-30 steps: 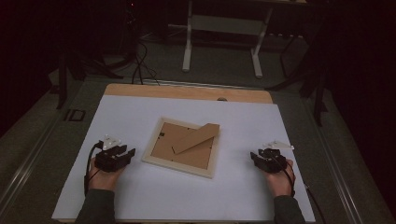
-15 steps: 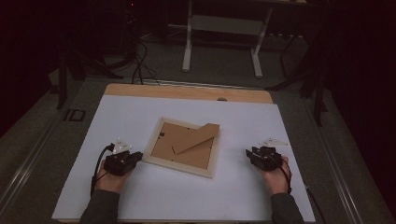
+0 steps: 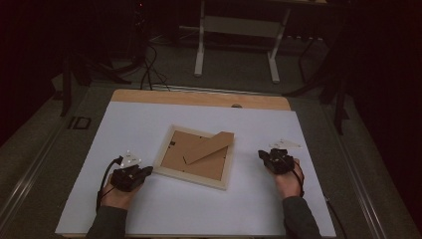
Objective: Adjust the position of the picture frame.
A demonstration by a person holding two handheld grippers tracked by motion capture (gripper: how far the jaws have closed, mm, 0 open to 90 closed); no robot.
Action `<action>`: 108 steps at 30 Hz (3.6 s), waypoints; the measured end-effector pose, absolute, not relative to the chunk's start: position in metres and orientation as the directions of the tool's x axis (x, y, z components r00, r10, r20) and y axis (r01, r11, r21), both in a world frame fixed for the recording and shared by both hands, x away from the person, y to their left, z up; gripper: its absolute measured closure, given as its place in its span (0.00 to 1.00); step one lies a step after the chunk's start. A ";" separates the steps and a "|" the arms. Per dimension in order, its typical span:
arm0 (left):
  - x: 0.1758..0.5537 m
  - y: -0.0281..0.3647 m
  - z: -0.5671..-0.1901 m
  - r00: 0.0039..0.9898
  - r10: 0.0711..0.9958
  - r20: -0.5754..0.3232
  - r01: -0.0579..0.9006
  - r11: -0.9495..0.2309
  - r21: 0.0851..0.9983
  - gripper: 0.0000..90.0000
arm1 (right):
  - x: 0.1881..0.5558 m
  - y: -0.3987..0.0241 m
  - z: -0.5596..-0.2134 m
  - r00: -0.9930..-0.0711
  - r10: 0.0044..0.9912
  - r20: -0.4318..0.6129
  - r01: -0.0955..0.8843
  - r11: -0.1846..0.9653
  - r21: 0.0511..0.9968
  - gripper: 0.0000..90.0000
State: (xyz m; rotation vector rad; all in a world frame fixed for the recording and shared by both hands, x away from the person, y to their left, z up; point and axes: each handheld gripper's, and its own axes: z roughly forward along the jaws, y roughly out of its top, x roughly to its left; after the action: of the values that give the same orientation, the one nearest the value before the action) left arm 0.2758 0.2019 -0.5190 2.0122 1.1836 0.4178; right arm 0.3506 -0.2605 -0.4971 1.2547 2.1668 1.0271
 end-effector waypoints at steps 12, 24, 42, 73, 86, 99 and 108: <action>0.278 0.195 -0.525 0.528 0.847 -0.067 0.622 -0.331 0.710 1.00 | 0.370 -0.247 -0.502 -0.501 0.865 0.021 0.560 0.305 0.770 1.00; 0.280 0.192 -0.527 0.531 0.847 -0.032 0.610 -0.356 0.708 1.00 | 0.382 -0.227 -0.510 -0.511 0.860 0.018 0.562 0.318 0.764 1.00; 0.282 0.187 -0.528 0.485 0.874 0.029 0.617 -0.365 0.698 1.00 | 0.394 -0.218 -0.510 -0.520 0.854 0.007 0.555 0.331 0.763 1.00; 0.318 0.185 -0.529 0.428 0.903 0.023 0.632 -0.317 0.708 1.00 | 0.415 -0.212 -0.519 -0.483 0.874 0.053 0.597 0.284 0.750 1.00; 0.331 0.183 -0.535 0.414 0.910 -0.033 0.657 -0.274 0.702 1.00 | 0.427 -0.216 -0.521 -0.430 0.899 0.087 0.624 0.226 0.748 1.00; 0.338 0.173 -0.534 0.440 0.897 -0.049 0.657 -0.284 0.698 1.00 | 0.432 -0.218 -0.528 -0.434 0.893 0.116 0.643 0.217 0.734 1.00; 0.340 0.173 -0.534 0.440 0.895 -0.069 0.664 -0.272 0.697 1.00 | 0.437 -0.215 -0.526 -0.433 0.892 0.126 0.646 0.210 0.734 1.00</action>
State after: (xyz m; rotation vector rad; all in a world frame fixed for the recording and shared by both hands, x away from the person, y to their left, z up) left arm 0.3398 0.1729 -0.5345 2.0304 1.3046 0.4479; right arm 0.4374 -0.2148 -0.5257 1.4411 2.1648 1.0627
